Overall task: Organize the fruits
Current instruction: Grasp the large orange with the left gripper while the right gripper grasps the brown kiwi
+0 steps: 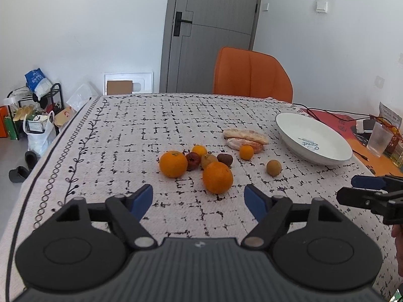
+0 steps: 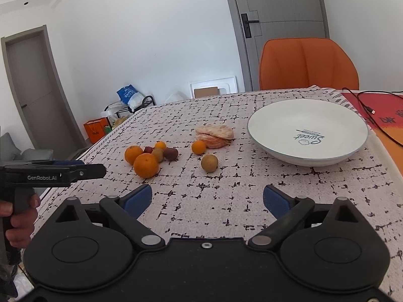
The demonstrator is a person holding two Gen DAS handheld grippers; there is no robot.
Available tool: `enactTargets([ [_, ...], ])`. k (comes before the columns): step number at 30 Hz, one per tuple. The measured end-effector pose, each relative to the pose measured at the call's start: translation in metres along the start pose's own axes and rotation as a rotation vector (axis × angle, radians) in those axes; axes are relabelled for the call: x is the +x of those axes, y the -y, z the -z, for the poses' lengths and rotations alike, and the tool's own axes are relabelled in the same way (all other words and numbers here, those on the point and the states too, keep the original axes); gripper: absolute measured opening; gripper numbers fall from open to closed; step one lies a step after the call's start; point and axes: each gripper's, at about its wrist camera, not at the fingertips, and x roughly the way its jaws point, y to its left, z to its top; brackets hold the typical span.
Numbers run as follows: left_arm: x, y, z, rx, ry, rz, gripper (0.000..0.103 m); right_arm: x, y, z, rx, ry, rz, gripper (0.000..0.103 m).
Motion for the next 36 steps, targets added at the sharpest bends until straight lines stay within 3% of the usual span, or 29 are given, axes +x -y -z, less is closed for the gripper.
enactTargets([
  [10, 0.032, 0.002, -0.011, 0.009, -0.043, 0.022, 0.068, 0.029, 0.003, -0.008, -0.009, -0.034, -0.017, 0.075],
  [22, 0.068, 0.008, -0.016, 0.011, -0.089, 0.040, 0.063, 0.058, 0.011, -0.017, 0.013, -0.069, -0.020, 0.066],
  [28, 0.086, 0.009, -0.015, -0.007, -0.145, 0.079, 0.038, 0.071, 0.008, -0.023, -0.006, -0.088, -0.023, 0.062],
  [36, 0.079, 0.008, -0.018, -0.014, -0.123, 0.068, 0.037, 0.093, 0.009, -0.030, -0.028, -0.117, -0.004, 0.054],
])
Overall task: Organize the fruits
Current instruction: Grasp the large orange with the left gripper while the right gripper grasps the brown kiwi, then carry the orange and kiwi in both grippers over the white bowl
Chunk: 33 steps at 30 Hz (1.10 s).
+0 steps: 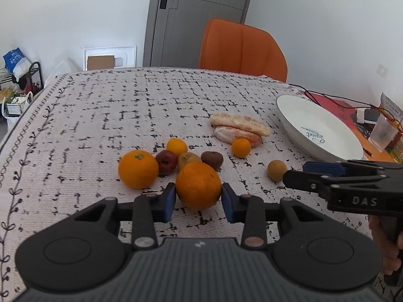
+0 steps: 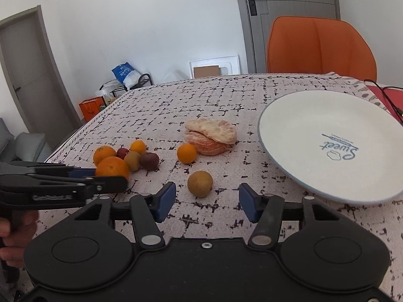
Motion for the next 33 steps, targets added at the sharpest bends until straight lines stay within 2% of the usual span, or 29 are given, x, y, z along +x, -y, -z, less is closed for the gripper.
enactTargets([
  [3, -0.007, -0.005, -0.002, -0.006, 0.015, -0.012, 0.037, 0.005, -0.002, -0.002, -0.004, -0.004, -0.005, 0.049],
  [8, -0.015, -0.010, -0.005, -0.019, 0.041, -0.020, 0.037, 0.013, -0.004, -0.003, -0.006, -0.007, 0.003, 0.048],
  [11, -0.018, -0.012, -0.006, -0.026, 0.054, -0.011, 0.037, 0.019, -0.005, -0.004, -0.010, -0.010, 0.008, 0.036],
  [12, -0.019, -0.012, -0.007, -0.028, 0.057, -0.008, 0.037, 0.022, -0.006, -0.004, -0.017, -0.019, 0.014, 0.024],
  [15, -0.021, -0.010, -0.009, -0.023, 0.064, -0.001, 0.037, 0.019, -0.008, -0.004, -0.036, -0.017, 0.012, 0.023],
  [21, -0.022, 0.003, -0.017, 0.006, 0.089, 0.015, 0.037, -0.010, -0.003, -0.006, -0.020, 0.058, -0.008, 0.023],
  [33, -0.008, 0.045, -0.041, 0.096, 0.112, 0.084, 0.037, -0.043, 0.025, -0.009, 0.039, 0.143, 0.053, 0.023],
])
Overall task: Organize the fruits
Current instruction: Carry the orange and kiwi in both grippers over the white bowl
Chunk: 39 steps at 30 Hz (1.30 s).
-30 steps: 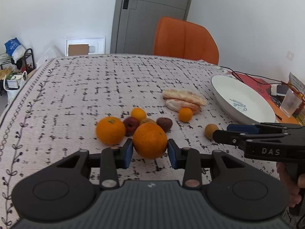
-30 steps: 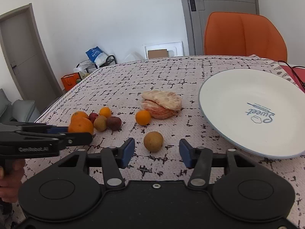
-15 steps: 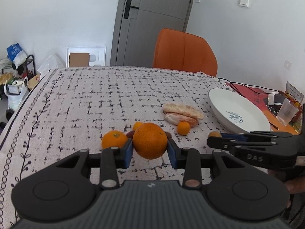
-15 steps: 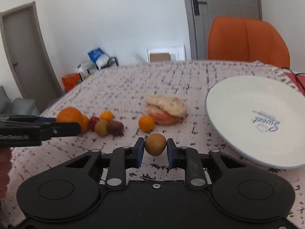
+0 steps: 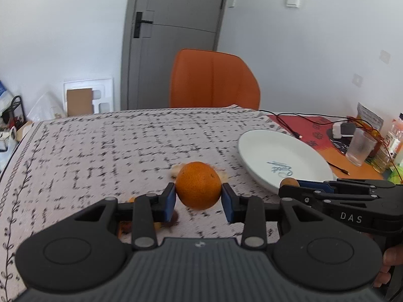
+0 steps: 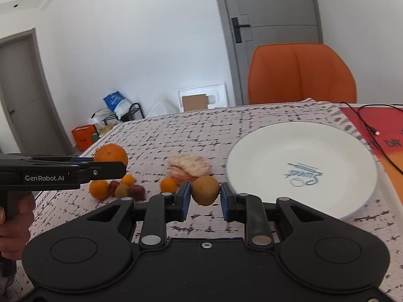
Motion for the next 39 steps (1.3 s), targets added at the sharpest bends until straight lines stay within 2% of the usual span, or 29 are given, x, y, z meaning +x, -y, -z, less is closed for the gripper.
enactTargets([
  [17, 0.029, 0.050, -0.025, 0.090, -0.005, 0.071, 0.037, -0.020, 0.044, 0.003, 0.058, 0.051, 0.079, 0.024],
  [30, 0.054, 0.084, -0.028, 0.138, -0.035, 0.110, 0.037, -0.024, 0.074, 0.009, 0.108, 0.061, 0.113, 0.024],
  [32, 0.057, 0.088, -0.028, 0.143, -0.039, 0.115, 0.037, -0.023, 0.078, 0.009, 0.115, 0.059, 0.120, 0.024],
  [34, 0.061, 0.093, -0.028, 0.151, -0.043, 0.122, 0.037, -0.024, 0.080, 0.010, 0.119, 0.054, 0.123, 0.030],
  [39, 0.069, 0.102, -0.029, 0.159, -0.052, 0.130, 0.037, -0.032, 0.082, 0.012, 0.124, 0.068, 0.139, 0.030],
])
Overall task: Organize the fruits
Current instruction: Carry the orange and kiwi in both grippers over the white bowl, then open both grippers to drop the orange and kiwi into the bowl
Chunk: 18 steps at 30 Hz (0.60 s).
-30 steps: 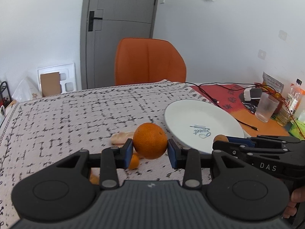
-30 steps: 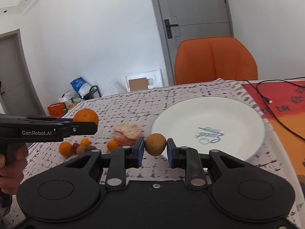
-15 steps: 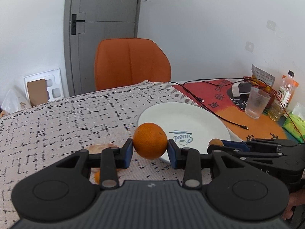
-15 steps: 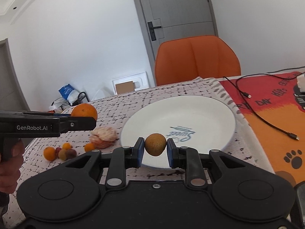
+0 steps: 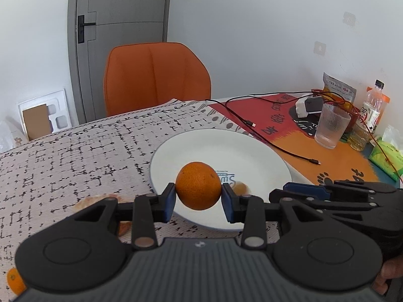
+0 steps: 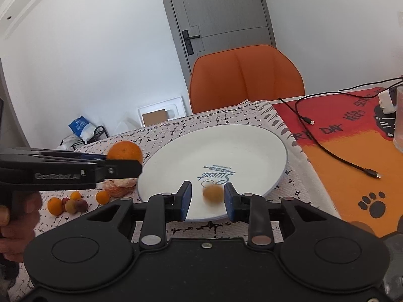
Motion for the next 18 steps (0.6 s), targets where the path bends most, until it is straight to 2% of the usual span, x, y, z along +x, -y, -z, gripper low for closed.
enactTargets([
  [5, 0.004, 0.008, -0.002, 0.012, -0.001, 0.018, 0.039, -0.004, 0.005, 0.003, 0.024, -0.004, 0.006, 0.033],
  [7, 0.002, 0.012, -0.002, 0.034, 0.017, -0.007, 0.046, -0.005, 0.006, 0.004, 0.023, -0.006, 0.009, 0.035],
  [9, 0.001, 0.012, -0.001, 0.043, 0.023, -0.052, 0.057, -0.006, 0.006, 0.005, 0.028, -0.005, 0.010, 0.037],
  [14, -0.007, -0.001, 0.004, 0.017, 0.018, -0.068, 0.068, -0.006, 0.005, 0.007, 0.034, -0.006, 0.010, 0.048],
  [18, -0.020, -0.011, 0.009, 0.018, 0.040, -0.103, 0.083, -0.007, 0.002, 0.009, 0.041, -0.001, 0.004, 0.055],
])
